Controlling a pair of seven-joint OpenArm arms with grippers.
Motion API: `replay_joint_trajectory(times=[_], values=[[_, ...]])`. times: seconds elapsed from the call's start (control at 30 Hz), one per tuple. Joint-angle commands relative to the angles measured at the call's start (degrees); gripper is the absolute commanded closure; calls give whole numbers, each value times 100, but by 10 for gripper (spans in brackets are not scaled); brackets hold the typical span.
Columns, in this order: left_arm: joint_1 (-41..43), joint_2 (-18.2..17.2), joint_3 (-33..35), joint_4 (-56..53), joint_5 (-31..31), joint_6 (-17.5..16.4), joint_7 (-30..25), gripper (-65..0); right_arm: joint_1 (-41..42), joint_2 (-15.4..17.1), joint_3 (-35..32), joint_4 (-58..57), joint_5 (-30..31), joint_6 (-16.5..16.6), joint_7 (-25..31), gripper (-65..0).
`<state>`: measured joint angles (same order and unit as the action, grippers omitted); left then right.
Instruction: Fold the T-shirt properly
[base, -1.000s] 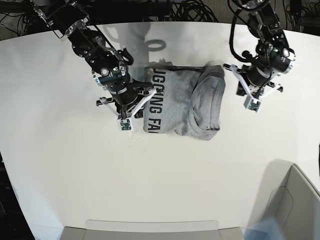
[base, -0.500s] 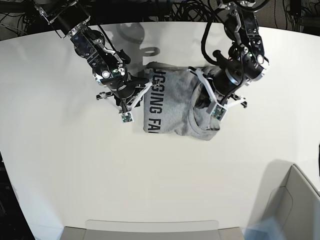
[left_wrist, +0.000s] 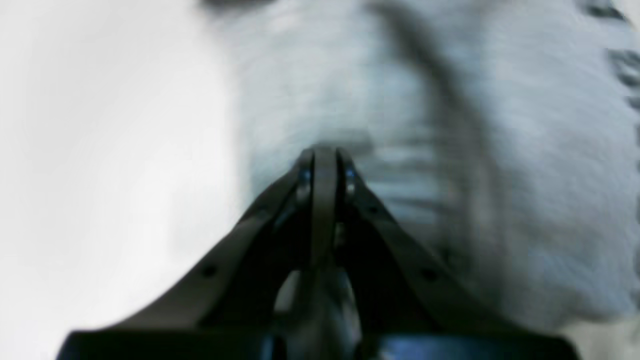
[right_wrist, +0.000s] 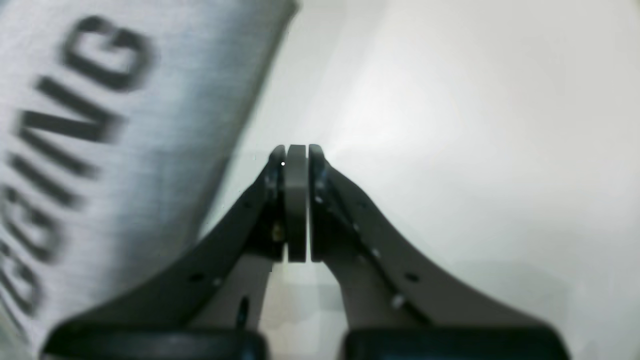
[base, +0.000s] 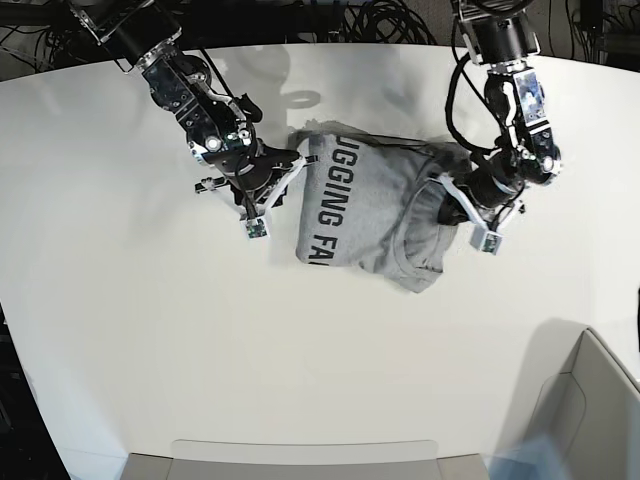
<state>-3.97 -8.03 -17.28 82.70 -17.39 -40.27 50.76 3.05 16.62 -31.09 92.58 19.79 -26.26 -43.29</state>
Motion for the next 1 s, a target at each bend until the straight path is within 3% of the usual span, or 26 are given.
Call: replay_joint_trajectory(times=[0.0, 0.2, 0.3, 0.4, 0.5, 0.67, 0.83, 0.97], values=[[-258, -107, -140, 25, -6, 27, -61, 0, 86, 4, 28, 110, -6, 28, 113, -7], [-355, -230, -378, 649, -15, 27, 554, 0, 86, 4, 28, 118, -6, 28, 113, -7], [-337, -10, -597, 1414, -33, 27, 889, 0, 95, 4, 28, 321, -6, 28, 149, -7], [-214, 227, -597, 2293, -42, 27, 1627, 0, 227, 4, 72, 716, -23, 37, 157, -7], [32, 394, -44, 2873, -42, 27, 2014, 0, 649, -5, 72, 795, 3, 310, 149, -7], [902, 368, 1328, 3190, 2, 27, 1935, 0, 1598, -427, 72, -268, -49, 934, 105, -7], [1430, 368, 1433, 2838, 416, 27, 1354, 0, 2398, -911, 19, -1904, -137, 1435, 157, -7], [1658, 333, 1433, 2715, 838, 27, 1284, 0, 2627, -1315, 19, -2853, -885, 1672, 342, -7]])
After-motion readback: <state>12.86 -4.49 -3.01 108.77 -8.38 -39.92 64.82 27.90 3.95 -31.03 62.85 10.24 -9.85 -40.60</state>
